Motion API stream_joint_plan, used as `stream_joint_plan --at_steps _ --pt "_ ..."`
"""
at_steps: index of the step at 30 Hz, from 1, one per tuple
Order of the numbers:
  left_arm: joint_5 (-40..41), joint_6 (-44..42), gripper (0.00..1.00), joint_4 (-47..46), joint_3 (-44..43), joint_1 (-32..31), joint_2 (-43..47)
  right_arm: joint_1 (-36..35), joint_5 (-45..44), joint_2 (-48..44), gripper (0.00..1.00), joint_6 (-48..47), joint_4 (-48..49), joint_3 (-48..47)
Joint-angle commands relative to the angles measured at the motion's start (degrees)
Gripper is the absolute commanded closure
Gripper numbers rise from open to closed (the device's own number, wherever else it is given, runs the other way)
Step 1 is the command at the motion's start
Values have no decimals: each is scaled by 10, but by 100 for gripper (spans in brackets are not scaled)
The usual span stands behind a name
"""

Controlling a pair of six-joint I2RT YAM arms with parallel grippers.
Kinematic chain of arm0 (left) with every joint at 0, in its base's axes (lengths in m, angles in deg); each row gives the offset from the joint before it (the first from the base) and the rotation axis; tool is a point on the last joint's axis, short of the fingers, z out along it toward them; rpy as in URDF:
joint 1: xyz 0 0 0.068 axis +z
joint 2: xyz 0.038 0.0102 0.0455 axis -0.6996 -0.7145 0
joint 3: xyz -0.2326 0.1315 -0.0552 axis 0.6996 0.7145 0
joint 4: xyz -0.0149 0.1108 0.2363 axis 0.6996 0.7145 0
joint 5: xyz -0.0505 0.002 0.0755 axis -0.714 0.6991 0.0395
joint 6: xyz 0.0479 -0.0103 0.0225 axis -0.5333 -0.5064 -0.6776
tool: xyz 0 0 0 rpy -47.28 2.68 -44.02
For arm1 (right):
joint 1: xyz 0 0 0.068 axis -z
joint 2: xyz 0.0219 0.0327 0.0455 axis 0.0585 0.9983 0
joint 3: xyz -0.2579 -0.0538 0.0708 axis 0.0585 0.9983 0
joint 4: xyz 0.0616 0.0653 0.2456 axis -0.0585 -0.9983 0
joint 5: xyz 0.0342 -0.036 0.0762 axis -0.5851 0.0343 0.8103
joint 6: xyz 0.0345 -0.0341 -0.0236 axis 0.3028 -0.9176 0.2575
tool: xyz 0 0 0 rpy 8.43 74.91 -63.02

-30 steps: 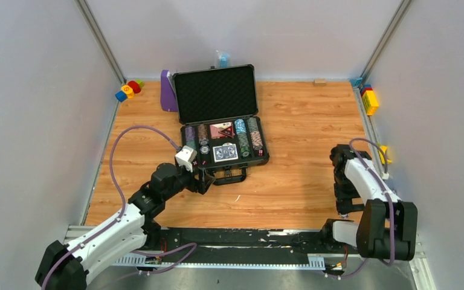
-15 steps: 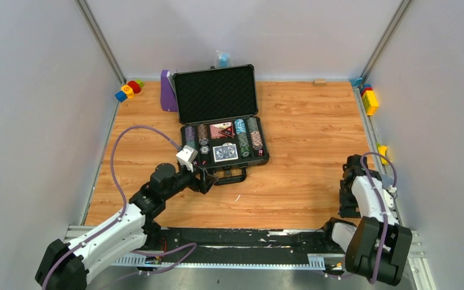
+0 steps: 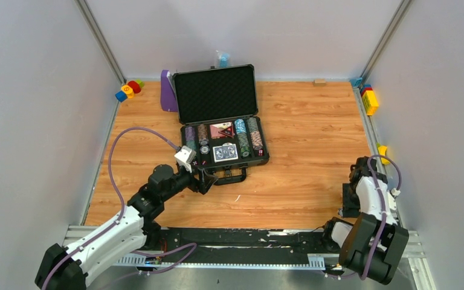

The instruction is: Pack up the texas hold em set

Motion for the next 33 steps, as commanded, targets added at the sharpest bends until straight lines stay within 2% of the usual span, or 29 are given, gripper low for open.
stream_joint_plan --at_steps 1,4,6,7,14,18,25,29,33 --pt "-6 4 14 -8 2 3 14 5 69 60 33 17 124 40" --pt "-5 4 14 -7 2 3 20 5 80 104 45 20 121 26" --pt "-3 4 14 -6 3 3 21 5 102 133 65 15 127 21" --pt "-2 4 14 -6 3 3 21 5 117 147 71 10 134 21" --pt "9 2 14 -1 -1 3 26 -27 208 215 72 -21 182 20" --pt "13 0 13 3 0 3 39 -93 165 206 70 3 151 -3" --pt "16 -7 13 -8 1 3 35 -229 211 163 72 23 177 -43" --pt "10 -12 13 -14 -1 3 25 -306 236 175 71 -19 219 -71" --pt "4 -14 13 -14 -2 3 25 -316 221 136 70 -91 229 -72"
